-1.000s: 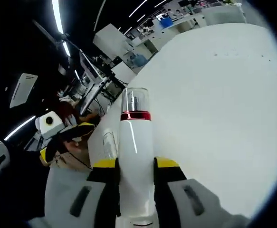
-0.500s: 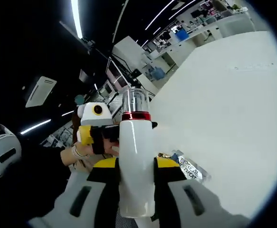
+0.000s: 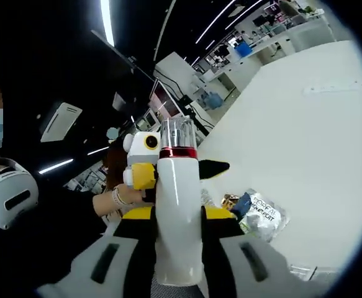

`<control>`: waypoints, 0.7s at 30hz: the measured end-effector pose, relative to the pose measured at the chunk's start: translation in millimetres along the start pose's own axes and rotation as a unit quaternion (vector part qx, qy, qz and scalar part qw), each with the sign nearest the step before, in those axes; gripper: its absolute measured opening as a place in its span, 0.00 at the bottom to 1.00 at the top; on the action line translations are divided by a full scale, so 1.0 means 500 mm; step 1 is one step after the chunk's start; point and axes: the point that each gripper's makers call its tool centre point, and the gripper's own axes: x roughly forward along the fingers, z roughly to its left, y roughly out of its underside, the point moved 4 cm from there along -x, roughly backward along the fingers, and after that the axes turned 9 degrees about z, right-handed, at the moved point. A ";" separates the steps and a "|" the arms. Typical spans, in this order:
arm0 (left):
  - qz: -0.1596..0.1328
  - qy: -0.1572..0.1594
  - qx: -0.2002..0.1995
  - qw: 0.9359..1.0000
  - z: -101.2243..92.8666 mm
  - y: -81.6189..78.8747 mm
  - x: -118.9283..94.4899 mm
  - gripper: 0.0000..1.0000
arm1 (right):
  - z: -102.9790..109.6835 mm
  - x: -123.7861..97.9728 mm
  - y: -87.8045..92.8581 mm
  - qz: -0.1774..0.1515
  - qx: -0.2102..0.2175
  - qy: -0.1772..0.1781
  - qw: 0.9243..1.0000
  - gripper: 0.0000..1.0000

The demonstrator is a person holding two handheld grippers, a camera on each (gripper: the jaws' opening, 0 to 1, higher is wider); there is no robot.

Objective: Arrange the skincare products in the storage area until every visible bottle or jar stands upright without overlapping.

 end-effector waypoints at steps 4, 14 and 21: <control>-0.016 0.041 0.071 0.997 -0.032 -0.005 0.000 0.38 | 0.014 -0.001 0.005 -0.005 -0.002 -0.013 1.000 0.27; 0.029 0.047 0.085 0.995 -0.053 0.027 0.015 0.32 | 0.023 0.006 0.050 0.024 -0.046 0.013 0.999 0.28; 0.056 0.063 0.087 0.993 -0.077 0.035 0.028 0.29 | 0.038 -0.002 0.072 0.021 -0.079 0.032 0.996 0.29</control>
